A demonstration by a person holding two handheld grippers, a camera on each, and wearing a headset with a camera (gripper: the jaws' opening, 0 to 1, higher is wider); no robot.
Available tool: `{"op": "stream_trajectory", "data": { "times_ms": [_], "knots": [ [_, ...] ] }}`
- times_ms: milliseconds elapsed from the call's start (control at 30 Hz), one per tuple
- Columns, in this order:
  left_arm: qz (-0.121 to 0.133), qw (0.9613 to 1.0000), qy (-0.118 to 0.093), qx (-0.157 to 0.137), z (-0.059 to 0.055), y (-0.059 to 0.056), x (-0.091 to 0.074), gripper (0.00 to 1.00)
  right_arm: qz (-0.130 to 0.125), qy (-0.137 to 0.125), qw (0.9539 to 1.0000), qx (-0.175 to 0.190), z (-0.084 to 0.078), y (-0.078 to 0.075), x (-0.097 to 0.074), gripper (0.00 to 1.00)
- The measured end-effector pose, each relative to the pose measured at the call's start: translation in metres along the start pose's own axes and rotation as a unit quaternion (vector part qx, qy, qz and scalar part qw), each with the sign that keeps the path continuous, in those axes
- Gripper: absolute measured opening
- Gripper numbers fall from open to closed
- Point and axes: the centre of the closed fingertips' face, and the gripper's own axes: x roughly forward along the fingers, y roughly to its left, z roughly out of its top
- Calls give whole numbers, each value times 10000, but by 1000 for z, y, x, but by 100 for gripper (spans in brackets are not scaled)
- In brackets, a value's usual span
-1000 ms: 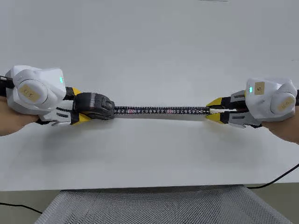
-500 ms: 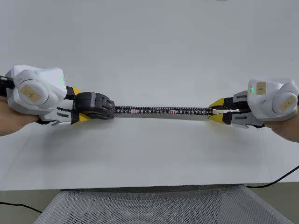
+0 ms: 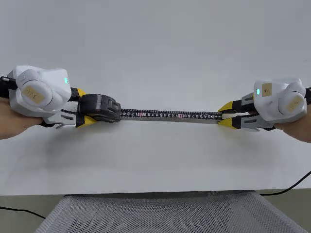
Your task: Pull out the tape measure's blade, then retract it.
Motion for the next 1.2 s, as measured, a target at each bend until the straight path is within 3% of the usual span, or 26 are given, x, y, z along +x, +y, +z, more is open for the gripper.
{"op": "stream_trajectory", "data": {
  "times_ms": [467, 1200],
  "knots": [
    [38, 10000, 25, -45, 0, 0, 0, 29, -6, 67, 9997, -216, 0, -5, -1, 10],
    [85, 9999, 43, -56, 0, 1, -1, 29, 6, 130, 9998, -124, -1, -4, -2, 12]
  ]
}}
